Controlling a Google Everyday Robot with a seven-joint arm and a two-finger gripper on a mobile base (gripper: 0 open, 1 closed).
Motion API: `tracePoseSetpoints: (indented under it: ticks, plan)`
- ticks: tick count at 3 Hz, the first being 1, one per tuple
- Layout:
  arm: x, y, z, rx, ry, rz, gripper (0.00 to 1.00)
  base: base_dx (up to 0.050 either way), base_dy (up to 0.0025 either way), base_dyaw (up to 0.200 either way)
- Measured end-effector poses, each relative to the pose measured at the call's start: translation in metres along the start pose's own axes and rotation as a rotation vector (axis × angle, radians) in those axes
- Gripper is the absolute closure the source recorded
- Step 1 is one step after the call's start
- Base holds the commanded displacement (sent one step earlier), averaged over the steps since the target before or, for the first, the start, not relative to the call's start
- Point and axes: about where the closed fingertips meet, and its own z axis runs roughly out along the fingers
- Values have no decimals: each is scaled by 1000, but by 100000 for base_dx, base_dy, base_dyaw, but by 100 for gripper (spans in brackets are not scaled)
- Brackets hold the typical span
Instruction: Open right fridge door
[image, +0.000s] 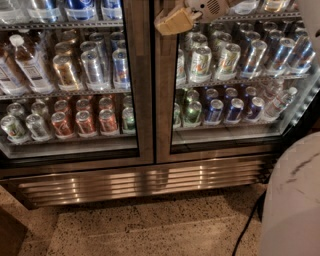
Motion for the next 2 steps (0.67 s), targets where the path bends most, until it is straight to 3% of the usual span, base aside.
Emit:
tracePoseSetpoints:
  ticks: [2]
  plan:
    - [0, -1, -1, -7, -4, -5, 100, 0, 0, 0]
